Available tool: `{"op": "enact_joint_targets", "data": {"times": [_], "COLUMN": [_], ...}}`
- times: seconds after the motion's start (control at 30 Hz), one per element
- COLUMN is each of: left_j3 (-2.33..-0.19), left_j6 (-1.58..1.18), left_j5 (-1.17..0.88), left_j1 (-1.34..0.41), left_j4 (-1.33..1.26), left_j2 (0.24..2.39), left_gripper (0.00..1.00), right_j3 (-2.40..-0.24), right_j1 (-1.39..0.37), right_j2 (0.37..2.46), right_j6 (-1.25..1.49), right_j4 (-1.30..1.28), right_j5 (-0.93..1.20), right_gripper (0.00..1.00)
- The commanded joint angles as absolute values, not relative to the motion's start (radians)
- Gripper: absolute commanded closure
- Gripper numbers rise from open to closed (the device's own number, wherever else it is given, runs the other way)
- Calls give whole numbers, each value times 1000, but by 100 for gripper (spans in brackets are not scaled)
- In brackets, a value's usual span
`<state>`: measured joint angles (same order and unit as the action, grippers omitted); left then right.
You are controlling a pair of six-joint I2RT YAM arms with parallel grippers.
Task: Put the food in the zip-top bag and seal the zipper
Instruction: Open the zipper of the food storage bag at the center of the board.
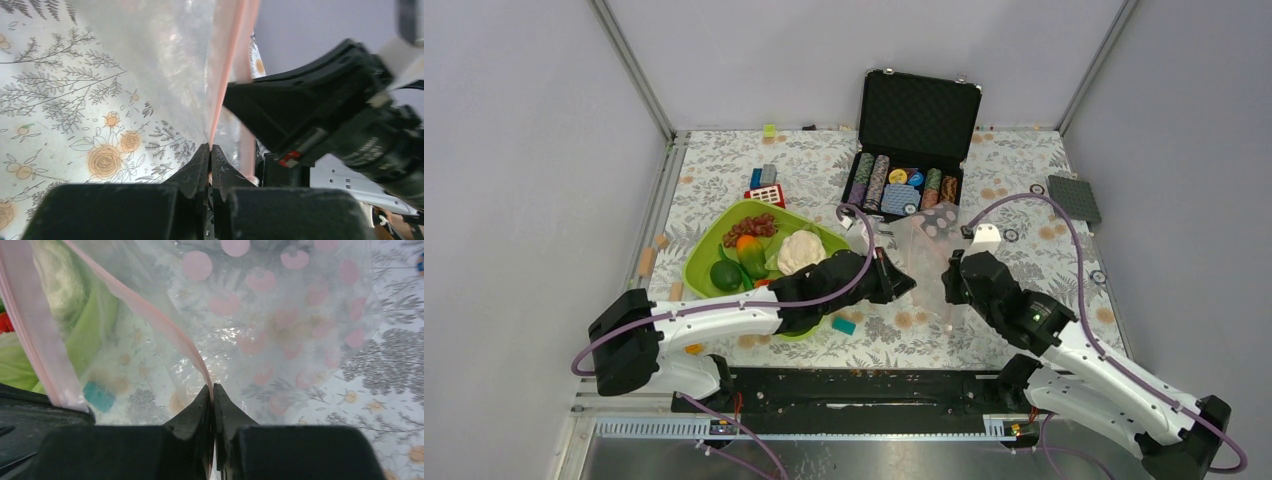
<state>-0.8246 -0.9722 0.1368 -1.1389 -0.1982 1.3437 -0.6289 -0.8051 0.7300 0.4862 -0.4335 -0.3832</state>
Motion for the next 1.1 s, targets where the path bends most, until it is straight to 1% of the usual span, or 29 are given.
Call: {"op": "enact_joint_targets", "data": {"times": [0.0, 0.2, 0.33, 0.43, 0.6, 0.63, 0.67, 0.8, 0.83, 0.87, 0.97, 1.07], "left_j3": [-894, -929, -940, -948, -954, -953, -952, -925, -922, -924, -931, -926], "left_j6": [-939, -912, -881, -867, -801, -780, -762, -708, -704, -703, -701, -697], "left_j5": [226, 323, 347, 335, 302, 277, 245, 83, 51, 30, 5, -37], "left_j1": [-1142, -1135, -1124, -1111, -1109, -1110, -1109, -1109, -1109, -1110, -1110, -1109], "left_j4": [-82, 91, 143, 176, 208, 200, 187, 87, 67, 57, 51, 42], "left_j2": [1326, 1305, 1305, 1305, 1294, 1292, 1291, 1283, 1285, 1286, 1287, 1279], "left_gripper": [100, 100, 100, 100, 100, 96, 85, 59, 51, 42, 30, 10], "right_j3": [-794, -1032, -1152, -1184, -1206, -1202, -1194, -1121, -1113, -1110, -1111, -1113], "right_j1": [-810, -810, -810, -810, -809, -810, -809, -809, -810, -810, -810, -809], "right_j2": [720, 749, 750, 731, 693, 690, 689, 700, 712, 727, 785, 846], "right_j6": [460, 495, 538, 540, 506, 496, 486, 453, 462, 478, 504, 550], "right_j4": [-600, -1007, -1200, -1241, -1229, -1221, -1207, -1099, -1083, -1078, -1067, -1065], "right_j5": [-544, -601, -646, -652, -567, -547, -517, -361, -342, -337, -358, -414], "right_gripper": [94, 100, 100, 100, 100, 100, 100, 100, 100, 100, 100, 100]}}
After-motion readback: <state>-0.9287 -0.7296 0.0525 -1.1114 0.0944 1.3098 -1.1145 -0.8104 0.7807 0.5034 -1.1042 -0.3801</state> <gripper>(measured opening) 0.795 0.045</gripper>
